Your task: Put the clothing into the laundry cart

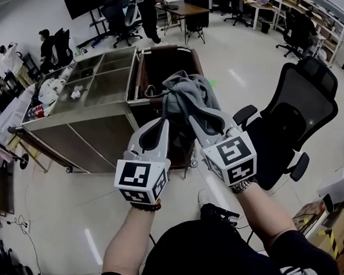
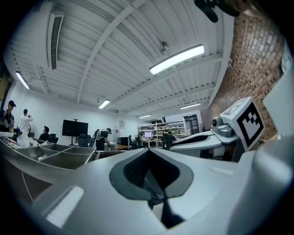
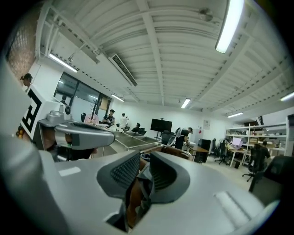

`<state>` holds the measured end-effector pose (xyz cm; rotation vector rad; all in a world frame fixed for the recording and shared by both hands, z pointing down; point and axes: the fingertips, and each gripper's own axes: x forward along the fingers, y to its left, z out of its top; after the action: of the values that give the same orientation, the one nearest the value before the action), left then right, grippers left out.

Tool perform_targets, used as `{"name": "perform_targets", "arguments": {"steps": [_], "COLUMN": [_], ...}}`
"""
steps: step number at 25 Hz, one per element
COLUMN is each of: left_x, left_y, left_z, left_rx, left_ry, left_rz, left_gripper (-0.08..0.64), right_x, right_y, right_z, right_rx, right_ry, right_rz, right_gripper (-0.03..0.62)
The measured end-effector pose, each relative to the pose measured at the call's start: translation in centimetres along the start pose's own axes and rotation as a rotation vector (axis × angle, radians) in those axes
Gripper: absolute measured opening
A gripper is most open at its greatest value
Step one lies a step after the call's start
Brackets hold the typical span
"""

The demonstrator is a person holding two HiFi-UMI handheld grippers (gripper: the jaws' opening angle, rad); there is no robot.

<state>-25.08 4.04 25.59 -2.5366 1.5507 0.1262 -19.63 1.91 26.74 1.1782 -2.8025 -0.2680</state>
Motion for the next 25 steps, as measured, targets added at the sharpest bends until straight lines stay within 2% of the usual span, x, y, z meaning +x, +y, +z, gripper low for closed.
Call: {"name": "perform_targets", "arguments": {"steps": [6, 25], "left_x": [0.1, -0.5], "left_y": [-1.0, -3.3], "left_z": [0.0, -0.4], "left_rx": [0.006, 0.028], "left_ry": [0.000, 0.013], "left_rz": [-0.013, -0.041], "left_gripper": [0.002, 0.002], "right_x": [-0.9, -2.6], "right_y": [0.5, 1.7], "right_z": [0.3, 0.3], "right_rx": [-0.026, -0.033], "right_ry": [-0.028, -0.066], "right_rz": [-0.016, -0.025], "right_gripper": [0.002, 0.000]}}
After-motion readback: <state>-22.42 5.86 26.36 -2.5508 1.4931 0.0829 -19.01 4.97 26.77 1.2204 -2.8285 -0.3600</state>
